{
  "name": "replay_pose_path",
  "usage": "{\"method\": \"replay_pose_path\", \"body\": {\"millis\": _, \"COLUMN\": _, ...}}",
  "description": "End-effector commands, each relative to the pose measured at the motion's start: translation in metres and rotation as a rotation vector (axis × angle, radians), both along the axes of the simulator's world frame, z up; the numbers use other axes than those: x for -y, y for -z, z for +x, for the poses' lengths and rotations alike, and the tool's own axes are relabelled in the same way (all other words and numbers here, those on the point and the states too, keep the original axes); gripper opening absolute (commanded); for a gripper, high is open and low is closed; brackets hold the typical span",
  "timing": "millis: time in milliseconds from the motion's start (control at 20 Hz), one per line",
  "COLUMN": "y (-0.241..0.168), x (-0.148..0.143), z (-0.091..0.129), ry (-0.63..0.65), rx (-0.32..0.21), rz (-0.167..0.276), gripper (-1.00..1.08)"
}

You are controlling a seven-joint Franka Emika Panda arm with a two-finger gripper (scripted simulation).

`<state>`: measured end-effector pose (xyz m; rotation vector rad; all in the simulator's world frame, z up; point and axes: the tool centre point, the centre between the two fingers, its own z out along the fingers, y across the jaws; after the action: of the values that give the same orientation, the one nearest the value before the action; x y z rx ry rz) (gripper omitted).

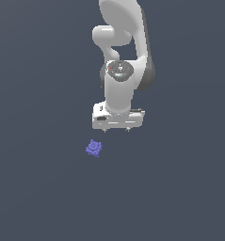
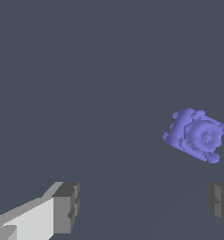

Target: Pick up the object and move it to a goal position.

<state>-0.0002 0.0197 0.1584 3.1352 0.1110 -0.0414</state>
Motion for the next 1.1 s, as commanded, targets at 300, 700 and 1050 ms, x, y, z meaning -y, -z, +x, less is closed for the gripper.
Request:
{"method": "replay_pose_path", "body": {"millis": 300, "y": 0.004, "x": 0.007, "z": 0.005, "ry": 0.032, "rx": 0.005, "rz": 0.003, "gripper": 1.0}}
{"method": "replay_pose_path", "body": {"millis": 700, "y": 0.036, "x": 0.057, "z": 0.02, "ry": 0.241, "rx": 0.015, "rz": 0.006, "gripper": 1.0}}
{"method": "replay_pose_path", "body": {"millis": 1050, "y": 0.062, "x": 0.1, "z": 0.028, "ry": 0.408, "rx": 0.025, "rz": 0.001, "gripper": 1.0}}
